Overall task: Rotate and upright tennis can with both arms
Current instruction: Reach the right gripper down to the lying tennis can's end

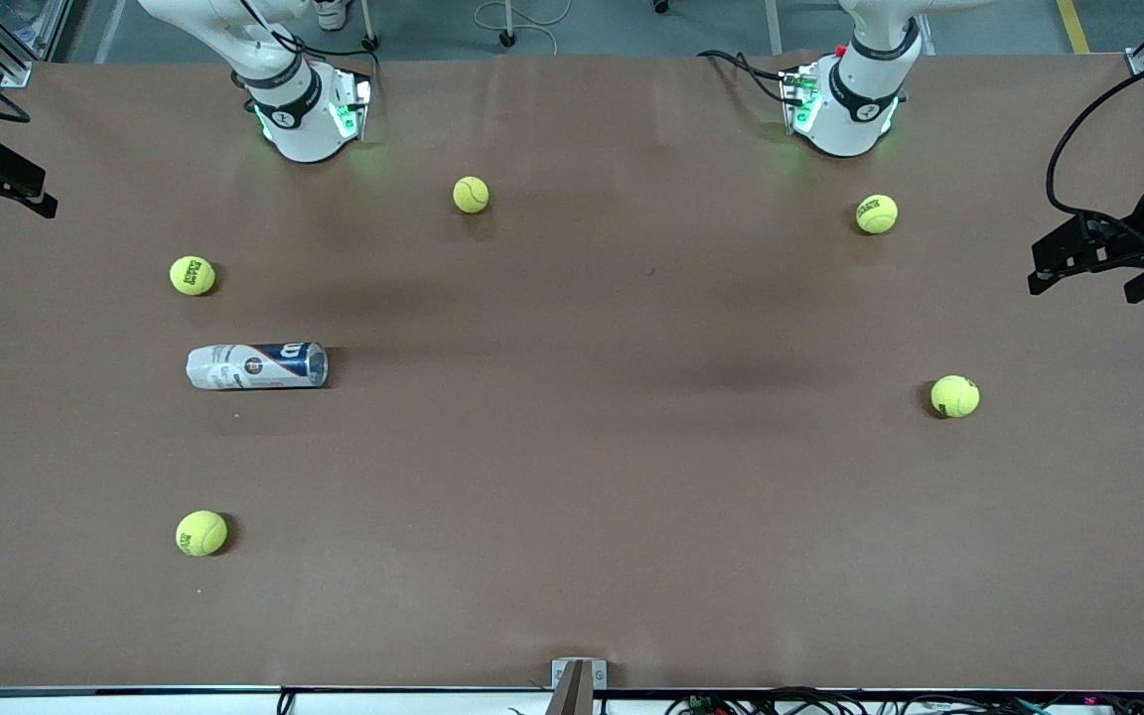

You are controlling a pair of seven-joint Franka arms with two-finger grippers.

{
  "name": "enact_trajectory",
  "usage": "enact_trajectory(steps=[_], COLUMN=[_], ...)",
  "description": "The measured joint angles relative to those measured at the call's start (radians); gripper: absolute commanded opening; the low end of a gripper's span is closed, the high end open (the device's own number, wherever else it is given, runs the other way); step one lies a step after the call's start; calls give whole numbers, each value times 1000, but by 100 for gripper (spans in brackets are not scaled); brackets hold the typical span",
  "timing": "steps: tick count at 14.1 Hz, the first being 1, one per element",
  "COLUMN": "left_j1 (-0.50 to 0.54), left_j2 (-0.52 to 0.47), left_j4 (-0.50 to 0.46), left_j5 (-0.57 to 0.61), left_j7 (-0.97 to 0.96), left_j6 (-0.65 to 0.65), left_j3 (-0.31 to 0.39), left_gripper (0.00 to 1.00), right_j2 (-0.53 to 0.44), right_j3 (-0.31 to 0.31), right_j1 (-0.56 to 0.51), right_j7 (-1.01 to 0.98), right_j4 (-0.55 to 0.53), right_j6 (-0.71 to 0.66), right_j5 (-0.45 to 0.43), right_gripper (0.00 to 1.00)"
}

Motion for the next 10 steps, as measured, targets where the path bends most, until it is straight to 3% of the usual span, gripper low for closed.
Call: enact_trajectory(steps=[10], left_j1=[0], left_j2=[0], left_j4=[0], left_j5=[0], left_j7=[-1], left_j6=[0], left_j3=[0], left_gripper=[100], right_j2=[-3], right_j3=[-2], right_j1=[0], right_j7=[0], right_j4=[-1], right_j6=[0], right_j5=[35], right_gripper=[100])
